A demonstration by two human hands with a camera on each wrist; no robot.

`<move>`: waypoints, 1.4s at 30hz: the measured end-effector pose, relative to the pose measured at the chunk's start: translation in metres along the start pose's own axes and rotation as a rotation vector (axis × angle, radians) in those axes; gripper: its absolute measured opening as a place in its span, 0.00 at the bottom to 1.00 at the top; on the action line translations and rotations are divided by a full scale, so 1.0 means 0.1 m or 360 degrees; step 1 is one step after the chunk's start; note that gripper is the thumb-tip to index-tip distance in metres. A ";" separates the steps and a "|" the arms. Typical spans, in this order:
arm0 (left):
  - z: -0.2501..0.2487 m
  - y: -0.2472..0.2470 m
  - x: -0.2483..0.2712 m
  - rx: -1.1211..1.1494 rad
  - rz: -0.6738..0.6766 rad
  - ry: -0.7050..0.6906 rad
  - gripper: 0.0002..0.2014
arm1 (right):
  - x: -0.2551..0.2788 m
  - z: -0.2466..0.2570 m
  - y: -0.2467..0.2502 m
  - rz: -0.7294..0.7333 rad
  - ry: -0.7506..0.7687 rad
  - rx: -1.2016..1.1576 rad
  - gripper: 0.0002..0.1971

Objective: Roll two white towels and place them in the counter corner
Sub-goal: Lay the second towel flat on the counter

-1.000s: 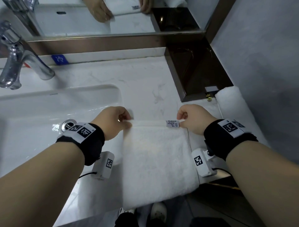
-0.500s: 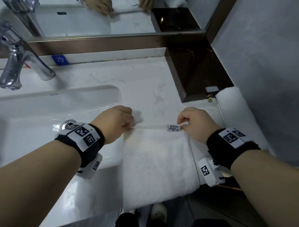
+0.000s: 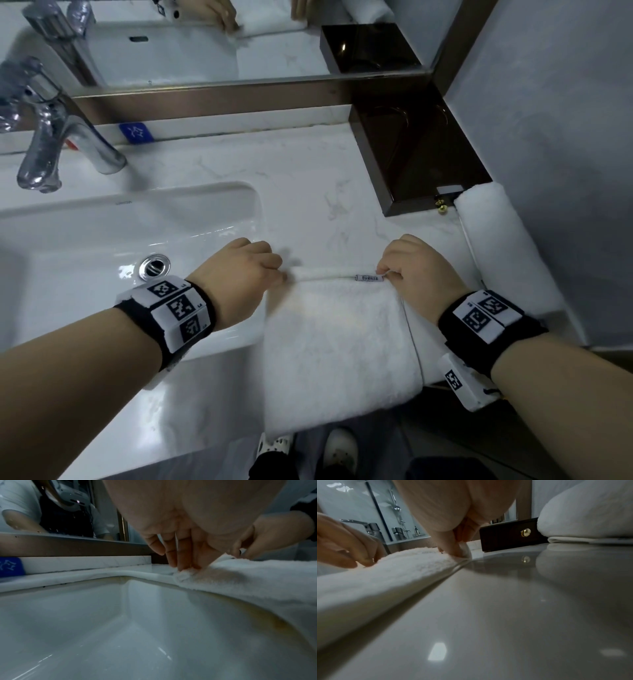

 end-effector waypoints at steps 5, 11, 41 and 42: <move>-0.02 0.06 -0.16 0.0061 0.0168 0.0234 0.13 | 0.14 0.04 -0.05 0.0035 -0.0098 0.0029 0.06; 0.14 0.02 -0.32 0.0624 0.0242 0.0713 0.08 | 0.09 0.05 0.02 0.0217 -0.0408 0.0010 0.16; -0.04 0.10 -0.60 0.0165 0.0831 0.0270 0.06 | -0.38 0.08 0.05 0.0581 -0.0314 0.0501 0.06; 0.01 0.12 -0.63 0.0166 0.0756 0.0274 0.07 | -0.40 0.06 0.07 0.0526 -0.0338 0.0487 0.06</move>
Point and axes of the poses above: each hand's wrist, its own x-axis away from the middle knuckle, its own y-axis out of the back of the hand, z = x × y, the point moved 2 cm from there along -x, towards the middle knuckle, and after that the axes turned 15 degrees about -y, right-handed, at the moved point
